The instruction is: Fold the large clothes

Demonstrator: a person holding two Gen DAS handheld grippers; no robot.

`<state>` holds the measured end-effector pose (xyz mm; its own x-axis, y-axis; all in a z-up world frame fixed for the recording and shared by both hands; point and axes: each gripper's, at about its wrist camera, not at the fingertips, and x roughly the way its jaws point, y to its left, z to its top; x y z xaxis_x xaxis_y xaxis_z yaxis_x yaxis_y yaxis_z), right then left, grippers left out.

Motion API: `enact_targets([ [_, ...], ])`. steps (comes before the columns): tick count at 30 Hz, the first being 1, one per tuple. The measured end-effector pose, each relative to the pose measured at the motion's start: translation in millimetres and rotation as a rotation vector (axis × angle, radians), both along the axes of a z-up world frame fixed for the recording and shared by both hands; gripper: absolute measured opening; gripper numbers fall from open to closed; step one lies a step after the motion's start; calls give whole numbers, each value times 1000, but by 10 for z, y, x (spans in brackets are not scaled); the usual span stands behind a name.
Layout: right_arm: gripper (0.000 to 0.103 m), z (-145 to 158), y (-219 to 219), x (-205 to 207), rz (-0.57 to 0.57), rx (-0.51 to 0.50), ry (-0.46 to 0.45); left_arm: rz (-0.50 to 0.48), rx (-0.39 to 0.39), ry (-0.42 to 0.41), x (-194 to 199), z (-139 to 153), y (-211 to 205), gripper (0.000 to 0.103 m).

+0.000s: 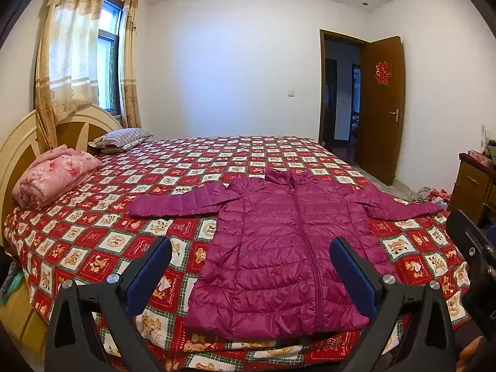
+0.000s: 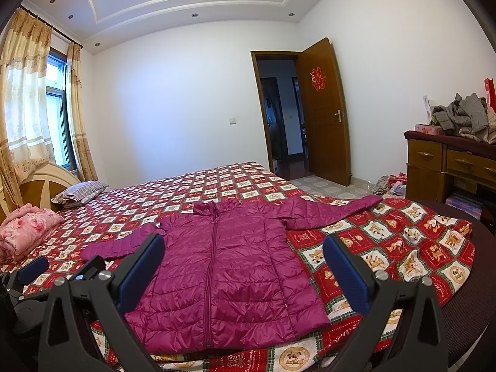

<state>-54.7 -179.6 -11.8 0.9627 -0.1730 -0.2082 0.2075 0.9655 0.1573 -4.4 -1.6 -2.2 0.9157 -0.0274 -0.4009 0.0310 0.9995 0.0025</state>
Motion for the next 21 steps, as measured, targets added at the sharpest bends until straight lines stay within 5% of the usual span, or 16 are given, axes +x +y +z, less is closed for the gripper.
enact_targets([
  [21,103,-9,17,-5,2,1,1,0,0,-8,-1,20,1,102],
])
